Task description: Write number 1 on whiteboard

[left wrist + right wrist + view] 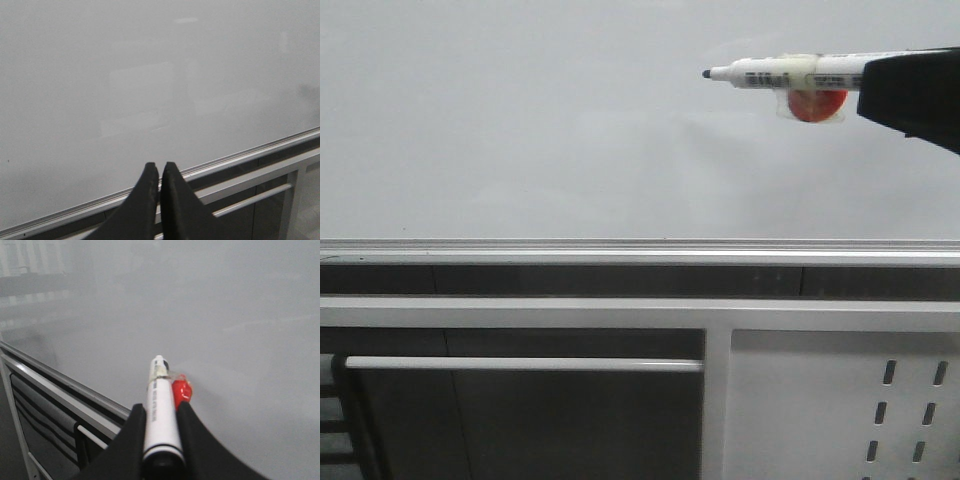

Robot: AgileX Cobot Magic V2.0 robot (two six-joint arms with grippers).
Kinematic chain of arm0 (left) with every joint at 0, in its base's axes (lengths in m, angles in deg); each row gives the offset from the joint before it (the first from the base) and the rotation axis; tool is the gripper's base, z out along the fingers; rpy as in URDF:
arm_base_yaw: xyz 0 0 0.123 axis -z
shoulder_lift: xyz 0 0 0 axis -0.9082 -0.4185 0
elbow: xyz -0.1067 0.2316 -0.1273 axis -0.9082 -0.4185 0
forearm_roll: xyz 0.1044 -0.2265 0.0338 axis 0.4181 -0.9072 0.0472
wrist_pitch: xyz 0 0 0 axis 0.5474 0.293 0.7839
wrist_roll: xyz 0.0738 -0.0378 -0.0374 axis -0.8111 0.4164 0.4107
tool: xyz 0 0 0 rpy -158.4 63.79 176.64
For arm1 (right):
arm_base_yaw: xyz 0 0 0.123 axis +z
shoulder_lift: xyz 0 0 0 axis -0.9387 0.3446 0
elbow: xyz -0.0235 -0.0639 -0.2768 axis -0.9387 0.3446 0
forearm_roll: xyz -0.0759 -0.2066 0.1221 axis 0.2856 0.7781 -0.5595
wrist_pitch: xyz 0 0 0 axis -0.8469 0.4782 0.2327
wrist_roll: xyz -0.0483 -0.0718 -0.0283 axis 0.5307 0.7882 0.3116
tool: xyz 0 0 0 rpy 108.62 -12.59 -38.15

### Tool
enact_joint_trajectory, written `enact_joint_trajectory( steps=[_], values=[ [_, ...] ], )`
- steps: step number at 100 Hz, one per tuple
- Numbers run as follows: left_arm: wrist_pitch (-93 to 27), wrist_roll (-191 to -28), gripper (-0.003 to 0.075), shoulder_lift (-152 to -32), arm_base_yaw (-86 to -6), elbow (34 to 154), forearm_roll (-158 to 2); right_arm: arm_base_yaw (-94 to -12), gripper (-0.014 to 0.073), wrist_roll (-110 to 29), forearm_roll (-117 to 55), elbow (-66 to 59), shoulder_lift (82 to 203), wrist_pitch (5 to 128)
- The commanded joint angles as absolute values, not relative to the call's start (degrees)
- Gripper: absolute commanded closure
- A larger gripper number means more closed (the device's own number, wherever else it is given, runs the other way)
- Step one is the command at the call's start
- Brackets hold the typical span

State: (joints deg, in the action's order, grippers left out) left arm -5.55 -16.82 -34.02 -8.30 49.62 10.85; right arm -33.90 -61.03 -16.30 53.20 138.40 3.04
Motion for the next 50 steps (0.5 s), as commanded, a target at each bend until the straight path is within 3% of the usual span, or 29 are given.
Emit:
enact_joint_trajectory(
  steps=[1,50],
  values=[
    [-7.9,-16.3,0.0738,-33.1,-8.2,51.0,13.0,-34.2,0.0643,-60.2,-16.3,52.3,138.2,-5.6],
    [-7.8,-16.3,0.0738,-33.1,-8.2,51.0,12.7,-34.2,0.0644,-58.8,-16.3,49.9,146.6,-10.7]
  ],
)
